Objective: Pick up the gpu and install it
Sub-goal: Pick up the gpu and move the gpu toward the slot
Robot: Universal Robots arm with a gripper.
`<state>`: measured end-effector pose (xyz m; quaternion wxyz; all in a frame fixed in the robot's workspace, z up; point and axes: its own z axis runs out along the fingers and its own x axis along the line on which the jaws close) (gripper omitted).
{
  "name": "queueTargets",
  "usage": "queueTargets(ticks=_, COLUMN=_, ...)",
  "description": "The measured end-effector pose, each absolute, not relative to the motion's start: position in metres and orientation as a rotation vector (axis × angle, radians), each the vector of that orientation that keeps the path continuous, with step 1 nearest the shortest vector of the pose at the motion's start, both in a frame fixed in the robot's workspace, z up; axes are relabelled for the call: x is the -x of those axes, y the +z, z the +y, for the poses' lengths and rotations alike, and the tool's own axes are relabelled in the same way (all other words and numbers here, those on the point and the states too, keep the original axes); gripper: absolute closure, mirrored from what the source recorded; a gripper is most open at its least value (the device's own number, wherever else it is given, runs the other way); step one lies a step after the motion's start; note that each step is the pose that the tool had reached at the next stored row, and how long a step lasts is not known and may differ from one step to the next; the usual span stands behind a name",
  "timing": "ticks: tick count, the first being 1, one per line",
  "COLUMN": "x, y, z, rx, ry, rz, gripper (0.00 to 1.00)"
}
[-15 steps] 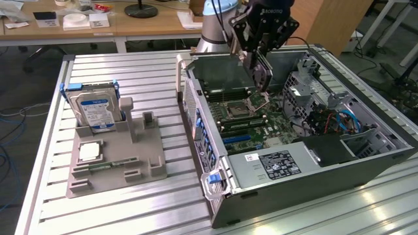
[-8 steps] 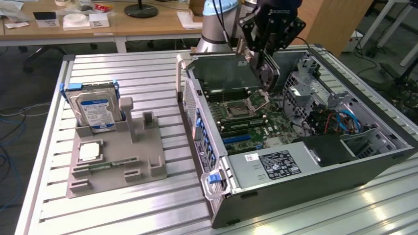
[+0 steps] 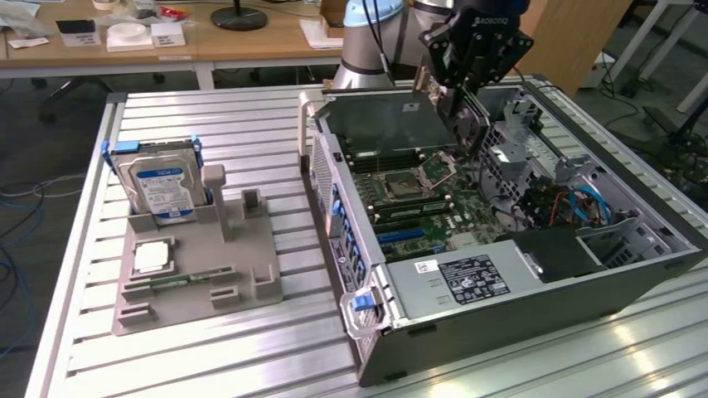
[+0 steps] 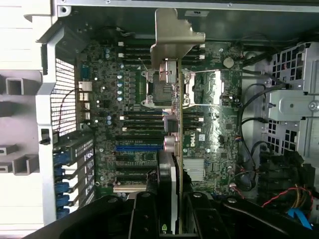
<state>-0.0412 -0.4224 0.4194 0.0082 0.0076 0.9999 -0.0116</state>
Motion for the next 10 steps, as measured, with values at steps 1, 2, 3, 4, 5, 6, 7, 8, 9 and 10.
queueTargets(ticks=1, x=0.038, y=0.419, z=-0.422, rx=-0.024, ry=-0.036, rz=3.125, gripper=0.72)
queueTargets(ticks=2, x=0.035, y=0.419, z=-0.422, rx=-0.024, ry=-0.036, rz=3.125, gripper=0.72)
queueTargets(ticks=3, x=0.031, y=0.419, z=-0.422, rx=-0.024, ry=-0.036, rz=3.125, gripper=0.72)
queueTargets(ticks=4, x=0.027, y=0.419, z=-0.422, rx=-0.024, ry=-0.036, rz=3.125, gripper=0.72)
queueTargets(ticks=5, x=0.024, y=0.419, z=-0.422, rx=-0.024, ry=-0.036, rz=3.125, gripper=0.72)
queueTargets(ticks=6, x=0.02, y=0.418, z=-0.422, rx=-0.024, ry=-0.036, rz=3.125, gripper=0.72)
queueTargets(ticks=7, x=0.016, y=0.418, z=-0.422, rx=-0.024, ry=-0.036, rz=3.125, gripper=0.72)
queueTargets(ticks=8, x=0.013, y=0.418, z=-0.422, rx=-0.023, ry=-0.036, rz=3.125, gripper=0.72)
queueTargets(ticks=9, x=0.011, y=0.418, z=-0.422, rx=-0.023, ry=-0.036, rz=3.125, gripper=0.72)
queueTargets(ticks=10, x=0.011, y=0.418, z=-0.422, rx=-0.022, ry=-0.036, rz=3.125, gripper=0.72)
